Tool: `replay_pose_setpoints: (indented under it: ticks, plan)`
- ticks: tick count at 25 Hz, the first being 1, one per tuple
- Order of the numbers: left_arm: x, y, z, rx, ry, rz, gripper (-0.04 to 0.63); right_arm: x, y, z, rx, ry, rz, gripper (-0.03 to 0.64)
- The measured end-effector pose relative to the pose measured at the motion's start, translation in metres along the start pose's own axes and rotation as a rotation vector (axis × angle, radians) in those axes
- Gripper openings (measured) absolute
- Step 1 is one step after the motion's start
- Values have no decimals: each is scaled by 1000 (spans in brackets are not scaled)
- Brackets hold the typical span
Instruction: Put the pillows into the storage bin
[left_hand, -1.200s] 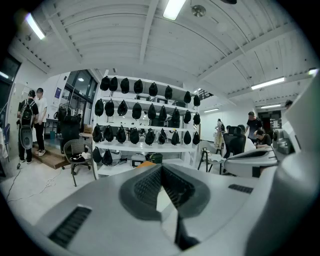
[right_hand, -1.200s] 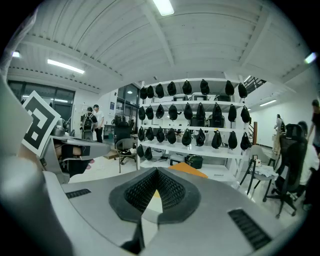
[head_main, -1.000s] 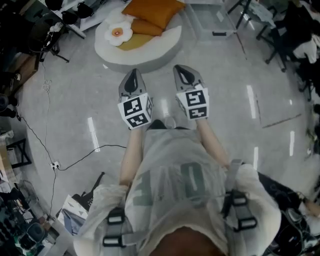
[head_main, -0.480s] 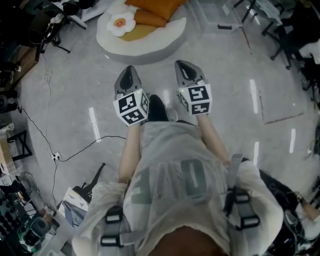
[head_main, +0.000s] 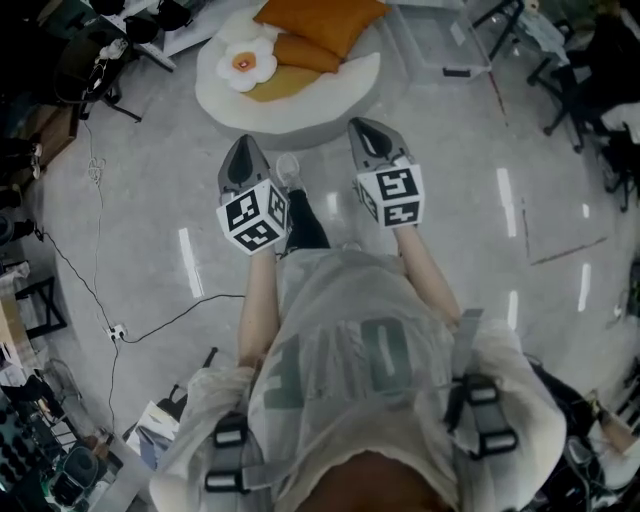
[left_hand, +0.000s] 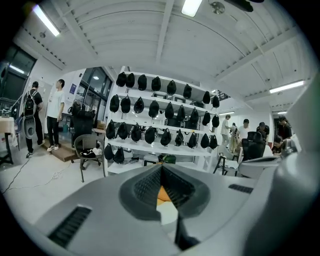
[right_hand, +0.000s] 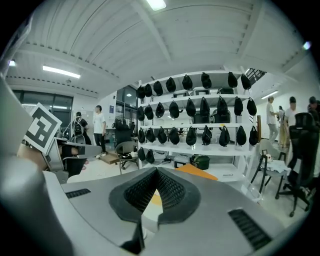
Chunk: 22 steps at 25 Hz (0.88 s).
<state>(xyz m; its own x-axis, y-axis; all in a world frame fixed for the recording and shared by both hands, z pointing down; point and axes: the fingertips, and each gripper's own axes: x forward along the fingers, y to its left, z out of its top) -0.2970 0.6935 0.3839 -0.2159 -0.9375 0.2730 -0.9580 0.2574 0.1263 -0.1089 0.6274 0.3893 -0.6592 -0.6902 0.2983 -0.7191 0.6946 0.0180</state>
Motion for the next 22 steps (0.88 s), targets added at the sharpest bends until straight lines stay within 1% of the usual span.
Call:
replay_pose_setpoints:
  ticks: [5,10,13,17,19,22]
  plan:
    - [77,36,27,-22,-6,2,8,79,-13,21,32,8,-15,8]
    - [169,104,77,-60,-2,-34,8,188,-10,71,68,31,-51,8]
    - [216,129,93,-51,5,-42,8,237,-13,95,57,22,-55,8]
    - [261,151,104,-56,9,-54,8,282,-12,111,50,24,-36,8]
    - [276,159,108,-61,10,-60,8,296,-12,115,63,26,-35,8]
    - [290,166,108,-82,11,-57,8,312,-14,119,52,28,-45,9]
